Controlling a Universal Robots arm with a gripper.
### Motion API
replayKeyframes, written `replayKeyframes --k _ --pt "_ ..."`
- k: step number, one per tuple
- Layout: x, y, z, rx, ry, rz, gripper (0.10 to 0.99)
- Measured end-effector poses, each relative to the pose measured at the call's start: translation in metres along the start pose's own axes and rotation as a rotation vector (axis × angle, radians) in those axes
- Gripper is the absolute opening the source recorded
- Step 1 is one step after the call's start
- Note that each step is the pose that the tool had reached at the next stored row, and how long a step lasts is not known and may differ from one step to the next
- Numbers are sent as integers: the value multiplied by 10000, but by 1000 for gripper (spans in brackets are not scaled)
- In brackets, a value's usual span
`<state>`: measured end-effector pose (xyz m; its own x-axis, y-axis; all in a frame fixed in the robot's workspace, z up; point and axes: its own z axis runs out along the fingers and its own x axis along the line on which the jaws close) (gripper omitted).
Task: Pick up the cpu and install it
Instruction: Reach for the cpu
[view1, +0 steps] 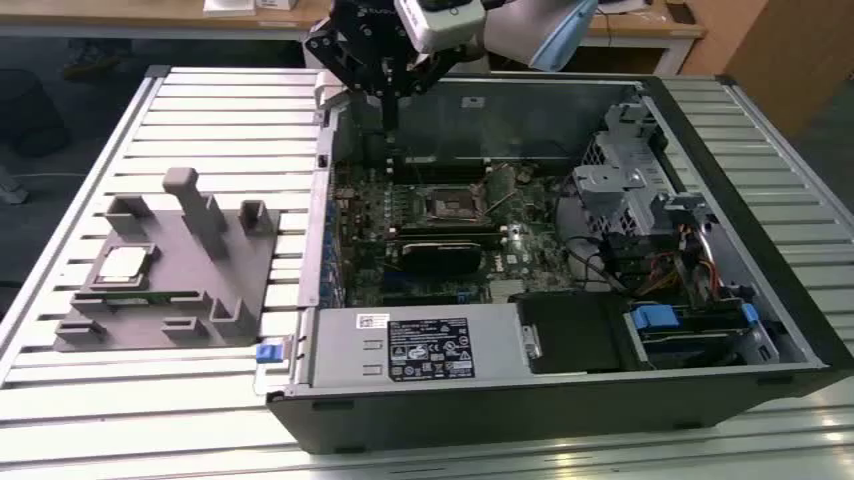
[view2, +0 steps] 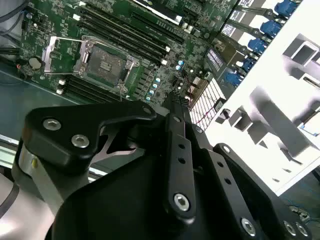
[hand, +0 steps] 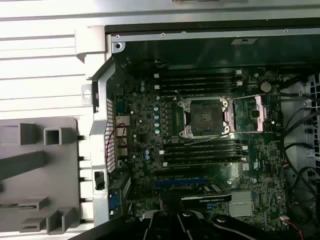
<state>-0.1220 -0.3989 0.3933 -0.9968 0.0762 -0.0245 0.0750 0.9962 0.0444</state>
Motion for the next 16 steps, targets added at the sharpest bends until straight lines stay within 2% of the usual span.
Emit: replayKeyframes --k 7,16 --pt "7 0 -1 1 1 2 106" --pt "108 -8 -2 1 0 1 106"
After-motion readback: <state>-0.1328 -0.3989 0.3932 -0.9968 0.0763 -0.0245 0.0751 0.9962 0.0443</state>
